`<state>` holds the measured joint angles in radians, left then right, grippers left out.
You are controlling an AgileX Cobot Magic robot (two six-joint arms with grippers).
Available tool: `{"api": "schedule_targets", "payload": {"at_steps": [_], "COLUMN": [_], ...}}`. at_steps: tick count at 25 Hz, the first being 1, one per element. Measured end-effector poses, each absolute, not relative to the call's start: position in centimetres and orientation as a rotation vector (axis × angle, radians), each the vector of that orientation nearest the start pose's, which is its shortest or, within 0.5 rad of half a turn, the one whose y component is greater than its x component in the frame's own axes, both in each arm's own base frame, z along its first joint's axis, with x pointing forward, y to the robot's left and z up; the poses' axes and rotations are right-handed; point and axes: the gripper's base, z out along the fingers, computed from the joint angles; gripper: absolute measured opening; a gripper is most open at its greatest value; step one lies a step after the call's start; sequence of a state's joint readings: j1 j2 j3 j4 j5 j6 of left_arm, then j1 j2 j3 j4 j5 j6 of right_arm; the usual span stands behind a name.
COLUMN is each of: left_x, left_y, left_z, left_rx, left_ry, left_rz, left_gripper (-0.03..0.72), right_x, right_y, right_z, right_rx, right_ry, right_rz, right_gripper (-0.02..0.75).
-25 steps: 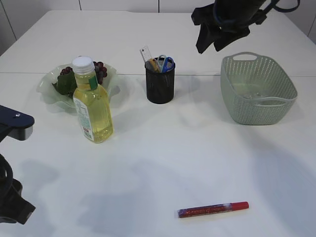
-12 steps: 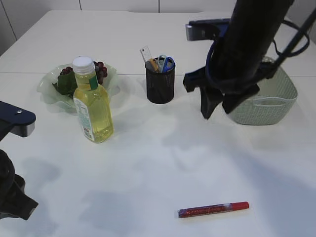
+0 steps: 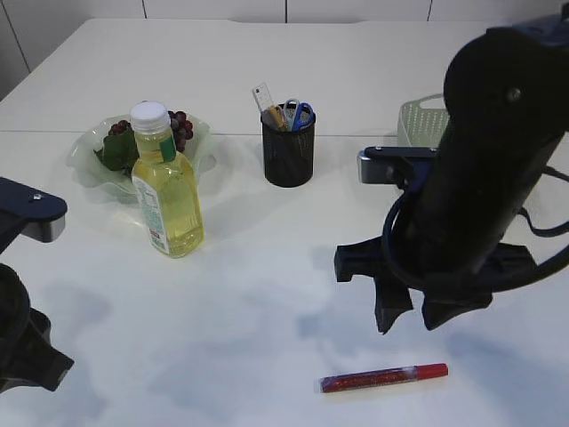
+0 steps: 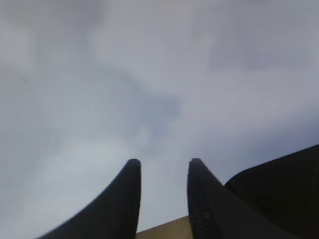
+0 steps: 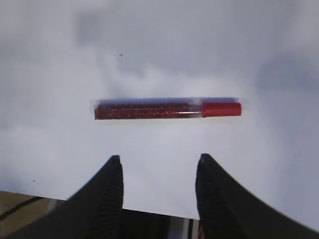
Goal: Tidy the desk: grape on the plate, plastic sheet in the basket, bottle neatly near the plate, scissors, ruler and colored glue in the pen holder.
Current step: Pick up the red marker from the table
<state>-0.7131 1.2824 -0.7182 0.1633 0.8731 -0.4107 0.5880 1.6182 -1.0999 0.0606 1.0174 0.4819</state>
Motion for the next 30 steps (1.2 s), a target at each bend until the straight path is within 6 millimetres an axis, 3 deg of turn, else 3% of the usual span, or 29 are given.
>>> {"api": "schedule_targets", "payload": {"at_steps": [8,16,25,30], "left_x": [16.7,16.7,16.7,16.7], "left_y": [-13.0,-13.0,-13.0,-13.0], "left_z": [22.1,22.2,22.2,22.2], "left_rx": [0.563,0.563,0.563,0.563], "left_ry": [2.813,2.812,2.81,2.81], "left_rz": [-0.017,-0.018,-0.019,-0.019], "left_gripper": [0.238,0.238,0.238,0.238], "right_x": [23.6,22.3,22.0,22.3], "right_y": [18.3,17.3,17.0,17.3], "right_z": [21.9,19.9,19.1,19.0], "right_rx": [0.305,0.83,1.546,1.763], "right_ry": [3.006,2.961,2.676,2.526], "right_rz": [0.166,0.08,0.099,0.168], "right_gripper": [0.386,0.386,0.386,0.386]}}
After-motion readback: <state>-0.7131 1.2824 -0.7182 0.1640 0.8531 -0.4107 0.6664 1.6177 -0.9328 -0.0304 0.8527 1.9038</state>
